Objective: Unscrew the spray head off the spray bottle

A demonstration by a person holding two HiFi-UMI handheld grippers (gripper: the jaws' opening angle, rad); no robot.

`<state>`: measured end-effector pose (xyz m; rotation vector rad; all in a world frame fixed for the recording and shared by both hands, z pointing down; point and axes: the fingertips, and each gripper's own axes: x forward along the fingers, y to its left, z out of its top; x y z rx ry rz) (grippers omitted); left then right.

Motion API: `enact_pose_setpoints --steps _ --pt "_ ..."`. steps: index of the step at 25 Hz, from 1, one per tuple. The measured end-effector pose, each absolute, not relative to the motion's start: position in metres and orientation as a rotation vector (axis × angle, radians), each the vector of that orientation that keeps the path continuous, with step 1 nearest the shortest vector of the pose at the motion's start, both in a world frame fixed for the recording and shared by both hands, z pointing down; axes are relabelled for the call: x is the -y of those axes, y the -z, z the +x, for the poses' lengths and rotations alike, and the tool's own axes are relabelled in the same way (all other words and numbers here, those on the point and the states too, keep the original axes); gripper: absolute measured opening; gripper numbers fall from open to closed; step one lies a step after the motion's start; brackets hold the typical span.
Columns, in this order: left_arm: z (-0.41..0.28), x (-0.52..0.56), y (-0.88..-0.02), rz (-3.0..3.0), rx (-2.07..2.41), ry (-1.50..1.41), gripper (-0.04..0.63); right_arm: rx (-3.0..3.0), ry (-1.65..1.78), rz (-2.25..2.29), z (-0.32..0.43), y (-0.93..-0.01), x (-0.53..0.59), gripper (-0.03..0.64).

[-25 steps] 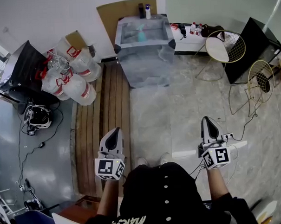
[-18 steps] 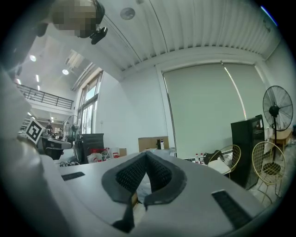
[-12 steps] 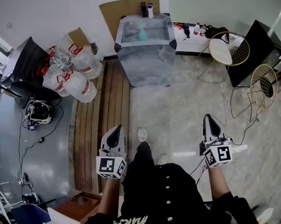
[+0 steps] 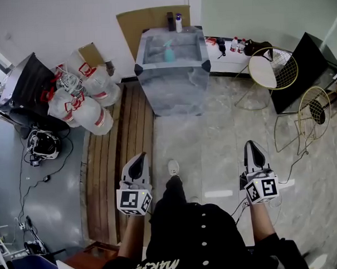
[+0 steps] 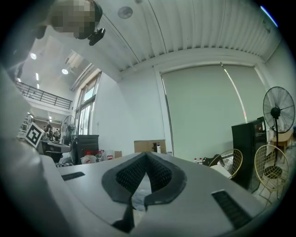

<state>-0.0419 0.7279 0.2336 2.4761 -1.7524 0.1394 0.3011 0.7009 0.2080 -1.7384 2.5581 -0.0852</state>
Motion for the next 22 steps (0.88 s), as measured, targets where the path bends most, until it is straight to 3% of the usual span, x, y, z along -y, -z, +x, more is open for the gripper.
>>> enact_pose_setpoints --steps 22 --pt "-0.098 -0.490 -0.209 2.554 1.641 -0.105 0.023 -2.550 0.101 -1.787 0.217 -0.191 -0.479 0.014"
